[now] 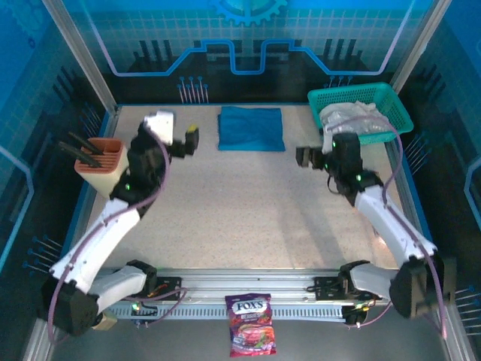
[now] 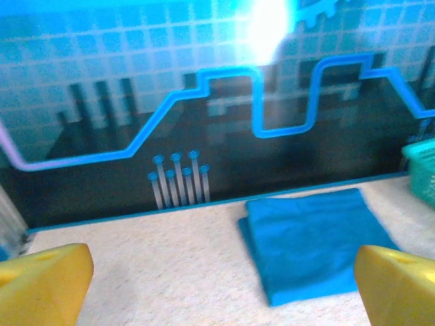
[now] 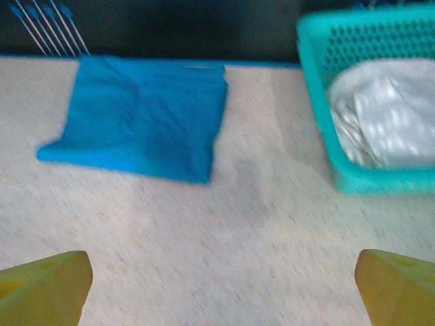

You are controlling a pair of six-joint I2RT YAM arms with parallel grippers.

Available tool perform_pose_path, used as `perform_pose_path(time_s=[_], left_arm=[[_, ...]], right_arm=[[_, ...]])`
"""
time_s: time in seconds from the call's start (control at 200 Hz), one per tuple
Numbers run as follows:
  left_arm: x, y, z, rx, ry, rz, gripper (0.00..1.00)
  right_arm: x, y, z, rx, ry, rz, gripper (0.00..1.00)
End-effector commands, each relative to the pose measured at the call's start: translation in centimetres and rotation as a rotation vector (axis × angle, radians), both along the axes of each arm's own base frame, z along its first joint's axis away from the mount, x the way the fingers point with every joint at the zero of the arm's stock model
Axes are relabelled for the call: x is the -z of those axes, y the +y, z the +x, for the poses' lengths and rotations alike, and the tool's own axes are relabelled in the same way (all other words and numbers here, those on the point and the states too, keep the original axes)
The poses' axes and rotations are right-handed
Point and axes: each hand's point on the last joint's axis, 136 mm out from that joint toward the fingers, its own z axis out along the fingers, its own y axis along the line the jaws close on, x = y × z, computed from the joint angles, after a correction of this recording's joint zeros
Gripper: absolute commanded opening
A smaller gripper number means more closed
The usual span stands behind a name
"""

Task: Fold and stack the t-shirts

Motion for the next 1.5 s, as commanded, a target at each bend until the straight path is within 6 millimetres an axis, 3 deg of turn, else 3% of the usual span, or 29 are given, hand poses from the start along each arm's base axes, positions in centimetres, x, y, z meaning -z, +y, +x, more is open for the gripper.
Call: perform_pose_path(time_s=[0.0,0.115,0.23,0.33,0.45,0.52,0.596,0.646,0.716,0.816,0.881,1.491], left_arm=[[3.7,5.0,-2.2,-0.195,-0.08,-0.012,0.99],[9.0,7.8,-4.4,-0.3,-0.063,-0.04,0.99],[12.5,8.7,-4.1,-0.307,-0.039,-0.073,0.99],[14.9,8.1,-2.4,-0.255,0.004,-0.06,0.99],[18.5,7.2,-0.4,-0.204,0.07,-0.036,0.99],[19.6,6.4,0.4,-0.152,0.067,-0.059,0.99],[21.4,5.6,1.3,-0.104,0.089,-0.044,0.99],[21.7,5.3,1.9,-0.093,0.093,-0.021,0.99],[22.4,5.5,2.6,-0.077,0.184,-0.065,0.99],[22.7,6.3,3.2,-0.073,0.221,-0.119,0.99],[22.7,6.3,3.2,-0.068,0.223,-0.126,0.99],[22.7,6.3,3.2,-0.063,0.222,-0.128,0.99]], right_arm=[[0.8,-3.4,-1.3,0.105,-0.169,-0.098,1.0],[4.1,-5.0,-3.2,0.129,-0.204,-0.11,1.0],[6.6,-5.4,-3.1,0.121,-0.218,-0.139,1.0],[8.8,-5.3,-2.5,0.106,-0.246,-0.163,1.0],[8.1,-4.0,-1.1,0.051,-0.34,-0.164,1.0],[8.1,-3.0,-0.3,-0.001,-0.396,-0.17,1.0],[10.5,-2.6,0.6,-0.025,-0.372,-0.183,1.0],[10.2,-2.9,1.1,0.015,-0.415,-0.213,1.0],[11.2,-3.1,1.4,0.008,-0.318,-0.195,1.0],[12.0,-4.2,3.6,0.008,-0.194,-0.108,1.0],[11.8,-4.8,3.4,-0.003,-0.212,-0.049,1.0],[11.8,-4.7,3.4,0.005,-0.208,-0.076,1.0]])
